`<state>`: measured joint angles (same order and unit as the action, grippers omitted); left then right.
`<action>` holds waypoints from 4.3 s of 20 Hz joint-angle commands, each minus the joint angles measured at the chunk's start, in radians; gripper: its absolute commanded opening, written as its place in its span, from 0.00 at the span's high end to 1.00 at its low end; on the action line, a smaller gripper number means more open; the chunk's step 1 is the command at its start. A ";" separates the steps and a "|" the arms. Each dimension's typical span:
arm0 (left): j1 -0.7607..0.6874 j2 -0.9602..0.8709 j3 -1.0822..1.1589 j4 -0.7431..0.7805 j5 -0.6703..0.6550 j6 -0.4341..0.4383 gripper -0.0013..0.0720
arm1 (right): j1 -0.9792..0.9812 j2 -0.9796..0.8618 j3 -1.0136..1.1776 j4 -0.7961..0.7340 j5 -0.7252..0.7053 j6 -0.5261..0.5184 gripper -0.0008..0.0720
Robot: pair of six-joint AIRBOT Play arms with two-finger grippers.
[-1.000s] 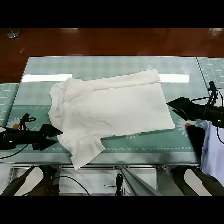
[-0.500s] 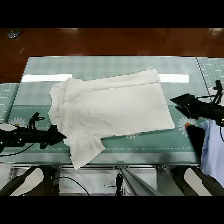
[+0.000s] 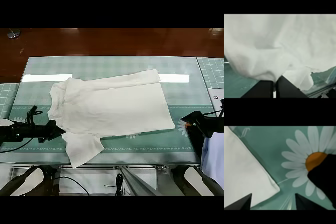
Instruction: Fold the shirts.
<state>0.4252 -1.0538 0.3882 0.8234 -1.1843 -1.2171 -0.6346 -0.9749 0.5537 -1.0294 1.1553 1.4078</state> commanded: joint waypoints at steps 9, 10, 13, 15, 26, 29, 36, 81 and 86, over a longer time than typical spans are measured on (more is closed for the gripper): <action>-0.002 0.001 0.009 -0.024 -0.013 0.013 0.94 | 0.254 -0.263 0.055 0.095 -0.125 -0.018 0.14; -0.002 0.001 0.009 -0.024 -0.013 0.013 0.94 | 0.273 -0.278 0.081 0.112 -0.133 -0.019 0.14; -0.002 0.001 0.009 -0.024 -0.013 0.013 0.94 | 0.346 -0.321 0.153 0.117 -0.130 -0.031 0.84; -0.002 0.001 0.012 -0.050 -0.015 0.030 0.94 | 0.391 -0.324 0.191 0.111 -0.127 -0.059 0.96; -0.045 0.056 1.171 -0.224 -0.046 -0.054 0.95 | 0.411 -0.223 1.410 0.021 0.170 0.072 0.96; -0.045 0.107 1.491 0.045 -0.048 -0.124 0.95 | 0.411 -0.052 1.471 -0.019 0.186 0.069 0.96; -0.082 0.377 1.577 0.304 -0.195 -0.221 0.95 | 0.411 0.277 1.470 -0.268 0.356 0.138 0.96; -0.417 -0.474 0.868 0.463 -0.083 -0.243 0.94 | 0.373 -0.689 0.914 -0.076 0.253 -0.059 0.96; -0.410 -0.521 0.830 0.471 -0.153 -0.265 0.20 | 0.394 -0.741 0.832 -0.067 0.224 0.032 0.22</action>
<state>0.0097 -1.5570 1.2381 1.2892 -1.2743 -1.4803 -0.2493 -1.6909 1.4166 -1.0851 1.3525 1.3880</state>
